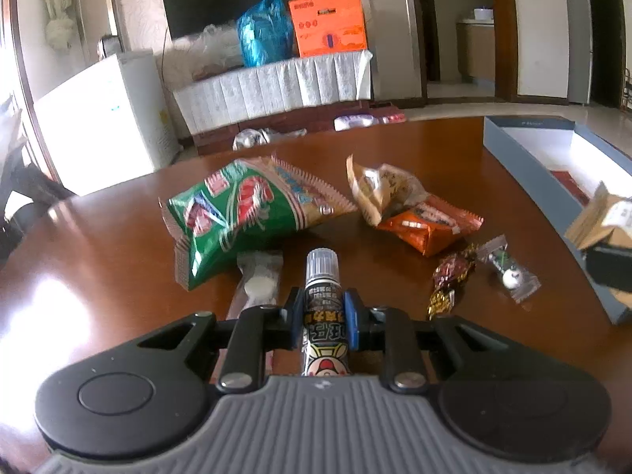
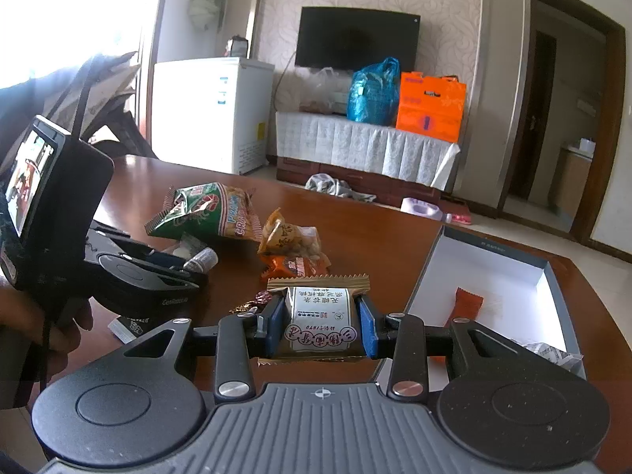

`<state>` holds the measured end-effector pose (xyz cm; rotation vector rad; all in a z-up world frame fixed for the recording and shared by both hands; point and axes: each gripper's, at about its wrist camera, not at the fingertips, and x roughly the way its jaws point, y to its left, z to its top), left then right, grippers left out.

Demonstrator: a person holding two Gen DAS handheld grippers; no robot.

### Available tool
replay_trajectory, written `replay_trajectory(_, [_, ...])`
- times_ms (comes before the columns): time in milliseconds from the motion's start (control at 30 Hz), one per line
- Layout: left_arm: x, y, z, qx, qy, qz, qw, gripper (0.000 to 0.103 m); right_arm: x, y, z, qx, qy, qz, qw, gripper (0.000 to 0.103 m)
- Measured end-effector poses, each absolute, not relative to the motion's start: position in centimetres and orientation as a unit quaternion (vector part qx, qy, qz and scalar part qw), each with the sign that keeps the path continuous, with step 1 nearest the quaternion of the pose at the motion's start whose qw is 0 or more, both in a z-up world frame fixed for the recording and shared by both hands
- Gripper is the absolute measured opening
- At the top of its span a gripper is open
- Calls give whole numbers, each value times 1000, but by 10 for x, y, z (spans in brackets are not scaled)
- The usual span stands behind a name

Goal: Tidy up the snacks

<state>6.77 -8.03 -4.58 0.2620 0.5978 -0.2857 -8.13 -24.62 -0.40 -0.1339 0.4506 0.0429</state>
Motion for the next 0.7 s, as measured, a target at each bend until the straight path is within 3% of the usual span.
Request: replay_trajectory(700, [45, -165, -7, 136, 216, -205, 945, 20, -96, -287, 18, -42, 191, -48, 979, 39])
